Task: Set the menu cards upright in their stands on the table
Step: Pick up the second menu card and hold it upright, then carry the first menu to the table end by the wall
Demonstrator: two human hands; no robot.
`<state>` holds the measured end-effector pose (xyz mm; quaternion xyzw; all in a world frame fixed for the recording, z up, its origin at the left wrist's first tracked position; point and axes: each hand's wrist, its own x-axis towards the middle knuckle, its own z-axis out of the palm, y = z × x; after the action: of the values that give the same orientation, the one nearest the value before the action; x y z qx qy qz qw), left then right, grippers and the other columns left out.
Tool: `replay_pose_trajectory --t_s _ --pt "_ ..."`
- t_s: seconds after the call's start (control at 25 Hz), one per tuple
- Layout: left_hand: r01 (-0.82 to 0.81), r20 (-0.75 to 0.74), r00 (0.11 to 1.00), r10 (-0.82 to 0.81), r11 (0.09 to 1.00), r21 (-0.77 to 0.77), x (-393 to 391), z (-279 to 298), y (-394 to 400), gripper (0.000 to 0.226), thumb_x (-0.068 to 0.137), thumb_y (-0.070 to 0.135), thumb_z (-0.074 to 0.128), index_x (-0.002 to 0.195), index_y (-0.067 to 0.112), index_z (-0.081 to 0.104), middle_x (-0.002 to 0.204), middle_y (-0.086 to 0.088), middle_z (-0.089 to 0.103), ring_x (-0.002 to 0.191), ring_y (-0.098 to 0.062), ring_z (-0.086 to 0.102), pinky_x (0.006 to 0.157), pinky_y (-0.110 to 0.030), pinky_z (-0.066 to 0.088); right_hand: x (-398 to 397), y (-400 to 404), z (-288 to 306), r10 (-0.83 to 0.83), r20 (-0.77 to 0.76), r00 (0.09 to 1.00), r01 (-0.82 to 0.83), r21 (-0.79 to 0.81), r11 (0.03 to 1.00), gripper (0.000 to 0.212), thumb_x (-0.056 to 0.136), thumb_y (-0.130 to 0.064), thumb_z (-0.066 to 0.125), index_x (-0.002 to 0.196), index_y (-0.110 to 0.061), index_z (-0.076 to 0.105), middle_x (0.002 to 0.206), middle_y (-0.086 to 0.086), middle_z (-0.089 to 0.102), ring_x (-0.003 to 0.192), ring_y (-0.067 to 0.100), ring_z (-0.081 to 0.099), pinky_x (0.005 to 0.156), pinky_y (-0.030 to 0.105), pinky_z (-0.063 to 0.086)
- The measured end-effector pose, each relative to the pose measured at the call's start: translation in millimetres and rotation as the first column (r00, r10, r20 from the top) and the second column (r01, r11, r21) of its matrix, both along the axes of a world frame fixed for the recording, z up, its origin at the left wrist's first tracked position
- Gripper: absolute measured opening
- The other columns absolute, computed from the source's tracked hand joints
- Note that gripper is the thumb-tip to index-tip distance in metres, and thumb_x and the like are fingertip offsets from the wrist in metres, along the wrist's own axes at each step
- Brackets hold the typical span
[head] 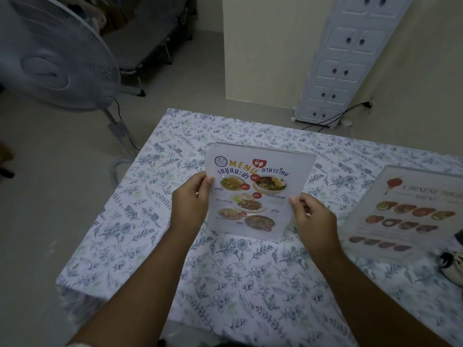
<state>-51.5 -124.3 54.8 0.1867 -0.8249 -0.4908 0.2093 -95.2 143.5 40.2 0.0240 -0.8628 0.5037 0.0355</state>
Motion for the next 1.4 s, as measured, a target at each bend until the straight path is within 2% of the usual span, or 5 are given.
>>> replay_pose_trajectory --t_s 0.12,0.24,0.88,1.16,1.4 --pt "-0.011 0.124 0.992 0.031 0.987 -0.158 22 10 21 0.045 0.106 0.039 0.045 0.149 0.027 0.053 0.138 0.013 0.065 0.129 -0.01 0.059 0.105 -0.031 0.049 8 13 12 0.081 0.019 0.997 -0.082 0.096 0.992 0.026 0.106 -0.032 0.05 0.122 -0.029 0.071 0.103 -0.018 0.072 0.08 -0.008 0.062 0.062 0.002 0.042" --pt "0.059 0.244 0.97 0.023 0.945 -0.322 54 16 58 0.058 0.107 0.039 0.039 0.161 0.016 0.031 0.166 -0.003 0.035 0.155 -0.017 0.023 0.126 -0.039 0.018 24 40 18 0.208 0.041 0.977 -0.212 0.232 0.949 0.046 0.107 -0.041 0.044 0.15 -0.028 0.051 0.144 -0.013 0.058 0.132 -0.003 0.05 0.108 0.019 0.04" --pt "0.573 0.283 0.819 -0.499 0.69 -0.443 8 17 246 0.074 0.103 0.054 0.037 0.163 0.013 0.02 0.171 -0.005 0.024 0.158 -0.022 0.013 0.122 -0.032 0.005 60 225 40 -0.07 0.096 0.993 -0.028 0.757 0.652 0.075 0.103 -0.055 0.041 0.164 -0.015 0.024 0.173 0.005 0.023 0.161 0.022 0.013 0.129 0.04 0.007" --pt "0.539 0.16 0.838 -0.522 0.838 -0.088 -54 12 278 0.029 0.104 0.03 0.053 0.129 0.022 0.064 0.12 -0.001 0.074 0.108 -0.018 0.067 0.08 -0.02 0.048 -3 270 41 -0.393 0.178 0.902 0.345 0.249 0.905 0.046 0.1 -0.028 0.062 0.139 -0.005 0.058 0.136 0.016 0.064 0.129 0.037 0.059 0.1 0.042 0.051" --pt "0.318 0.034 0.947 -0.32 0.947 0.051 -107 20 315 0.02 0.104 0.025 0.056 0.096 0.035 0.071 0.08 0.026 0.072 0.08 0.012 0.067 0.064 -0.01 0.053 -72 292 28 -0.458 0.112 0.882 0.462 -0.007 0.887 0.021 0.104 -0.028 0.053 0.087 -0.02 0.063 0.084 0.0 0.07 0.078 0.022 0.066 0.063 0.028 0.05"
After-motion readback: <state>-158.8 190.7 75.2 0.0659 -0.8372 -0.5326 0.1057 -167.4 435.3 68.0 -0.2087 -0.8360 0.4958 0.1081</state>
